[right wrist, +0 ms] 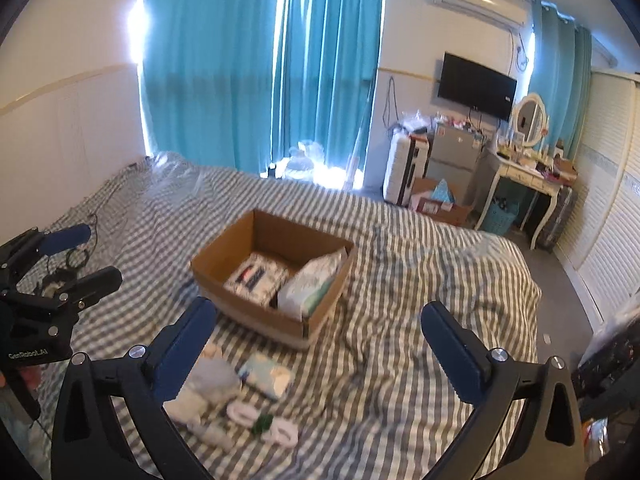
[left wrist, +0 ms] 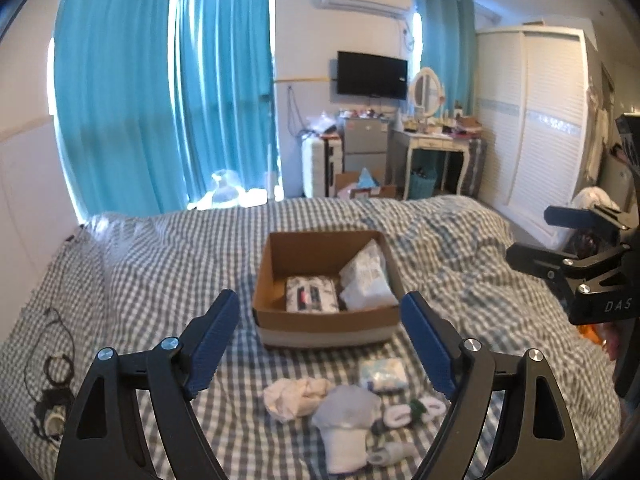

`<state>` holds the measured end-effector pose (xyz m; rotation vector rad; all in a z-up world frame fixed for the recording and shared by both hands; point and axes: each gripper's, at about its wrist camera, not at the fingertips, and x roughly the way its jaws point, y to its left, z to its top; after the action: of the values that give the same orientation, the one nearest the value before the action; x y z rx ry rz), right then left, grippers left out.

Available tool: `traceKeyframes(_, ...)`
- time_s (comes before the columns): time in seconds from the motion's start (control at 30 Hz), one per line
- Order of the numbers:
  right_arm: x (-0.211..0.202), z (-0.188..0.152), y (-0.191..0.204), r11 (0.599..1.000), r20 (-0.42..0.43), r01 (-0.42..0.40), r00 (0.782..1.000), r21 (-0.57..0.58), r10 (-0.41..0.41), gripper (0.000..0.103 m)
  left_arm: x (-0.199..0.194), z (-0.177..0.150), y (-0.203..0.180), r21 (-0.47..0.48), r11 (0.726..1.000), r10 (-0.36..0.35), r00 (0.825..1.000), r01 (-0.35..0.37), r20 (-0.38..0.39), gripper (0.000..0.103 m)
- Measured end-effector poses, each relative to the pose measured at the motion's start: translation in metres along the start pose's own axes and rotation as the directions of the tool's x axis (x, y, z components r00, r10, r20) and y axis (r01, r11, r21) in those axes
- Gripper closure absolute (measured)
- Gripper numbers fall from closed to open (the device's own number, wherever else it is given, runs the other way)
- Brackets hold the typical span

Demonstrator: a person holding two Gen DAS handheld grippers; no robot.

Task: Organize soft objects
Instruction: 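Grasp the white sock with left tool while right tool grasps the pipe-cleaner toy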

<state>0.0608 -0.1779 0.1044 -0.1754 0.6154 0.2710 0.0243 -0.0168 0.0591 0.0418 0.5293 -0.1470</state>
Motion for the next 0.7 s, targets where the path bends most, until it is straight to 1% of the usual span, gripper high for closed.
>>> traceKeyframes(0.13, 0.007, -0.030, 0.008, 0.999, -0.048, -0.014, 0.999, -0.036, 0.012, 0.000, 0.008, -0.022, -0.008, -0.002, 1.000, -0.014, 0.999, 0.014, -0.051, 0.019)
traceKeyframes(0.2, 0.021, -0.051, 0.010, 0.999, -0.087, -0.027, 0.996, -0.037, 0.024, 0.000, 0.016, -0.033, -0.010, -0.015, 1.000, -0.008, 0.997, 0.007, -0.073, 0.019)
traceKeyframes(0.3, 0.047, -0.080, 0.014, 0.998, -0.166, -0.048, 0.985, -0.032, 0.042, 0.000, 0.032, -0.050, -0.014, -0.016, 1.000, -0.005, 0.992, 0.003, -0.125, 0.019)
traceKeyframes(0.43, 0.080, -0.111, 0.019, 0.998, -0.225, -0.054, 0.973, -0.040, 0.044, 0.000, 0.054, -0.075, -0.018, -0.012, 1.000, 0.000, 0.981, -0.002, -0.192, 0.019)
traceKeyframes(0.57, 0.113, -0.131, 0.020, 0.993, -0.253, -0.108, 0.963, -0.051, 0.092, 0.000, 0.080, -0.104, -0.023, -0.004, 1.000, 0.016, 0.964, -0.018, -0.265, 0.019)
traceKeyframes(0.6, 0.121, -0.135, 0.021, 0.993, -0.272, -0.112, 0.958, -0.047, 0.095, 0.000, 0.086, -0.110, -0.025, 0.004, 1.000, 0.022, 0.959, -0.022, -0.283, 0.019)
traceKeyframes(0.63, 0.130, -0.140, 0.021, 0.992, -0.303, -0.117, 0.948, -0.038, 0.100, 0.000, 0.094, -0.119, -0.028, 0.016, 1.000, 0.027, 0.950, -0.023, -0.311, 0.019)
traceKeyframes(0.7, 0.141, -0.146, 0.023, 0.989, -0.336, -0.147, 0.932, -0.013, 0.134, 0.000, 0.106, -0.134, -0.031, 0.035, 0.999, 0.036, 0.934, -0.025, -0.356, 0.020)
